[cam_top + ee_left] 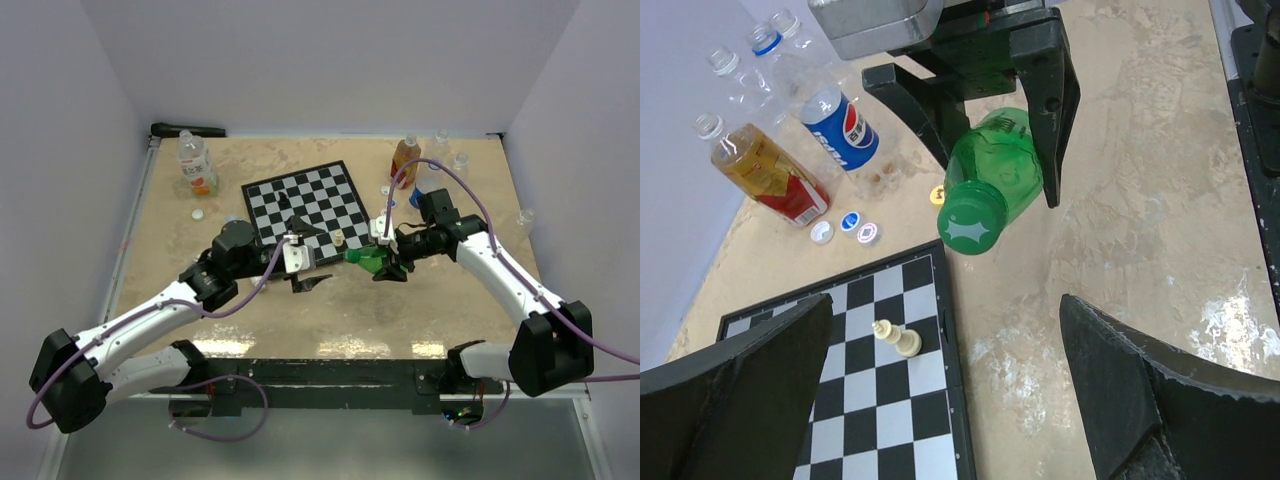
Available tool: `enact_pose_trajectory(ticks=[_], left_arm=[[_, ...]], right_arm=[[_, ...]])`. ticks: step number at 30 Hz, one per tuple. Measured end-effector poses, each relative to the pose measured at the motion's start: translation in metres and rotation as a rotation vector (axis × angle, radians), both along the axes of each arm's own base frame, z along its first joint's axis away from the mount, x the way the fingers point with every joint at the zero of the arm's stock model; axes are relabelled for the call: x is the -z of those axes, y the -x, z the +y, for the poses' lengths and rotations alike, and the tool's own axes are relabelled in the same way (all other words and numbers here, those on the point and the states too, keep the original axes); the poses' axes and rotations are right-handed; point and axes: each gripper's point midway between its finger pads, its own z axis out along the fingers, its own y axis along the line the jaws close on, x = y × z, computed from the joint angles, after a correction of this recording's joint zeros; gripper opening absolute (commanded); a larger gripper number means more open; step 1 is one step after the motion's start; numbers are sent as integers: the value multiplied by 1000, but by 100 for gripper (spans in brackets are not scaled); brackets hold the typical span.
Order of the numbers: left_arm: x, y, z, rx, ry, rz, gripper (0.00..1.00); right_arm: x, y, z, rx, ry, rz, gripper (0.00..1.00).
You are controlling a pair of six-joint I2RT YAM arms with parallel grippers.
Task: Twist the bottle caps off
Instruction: Unscrew the bottle cap from the plastic bottle.
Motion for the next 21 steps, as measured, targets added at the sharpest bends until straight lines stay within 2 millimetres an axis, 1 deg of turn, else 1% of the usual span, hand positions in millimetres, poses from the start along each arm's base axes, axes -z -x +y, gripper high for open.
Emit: enact_pose_trajectory(ticks=[4, 7, 21], left_arm=[[0, -5, -9, 27, -5, -1, 100], [2, -5, -12, 40, -10, 0, 100], [-4, -4, -11, 38, 1, -14, 100]], right_arm=[[3, 1, -1, -2, 7, 16, 3], [4, 2, -1, -3, 8, 19, 3], [5, 4, -2, -11, 13, 23, 3]])
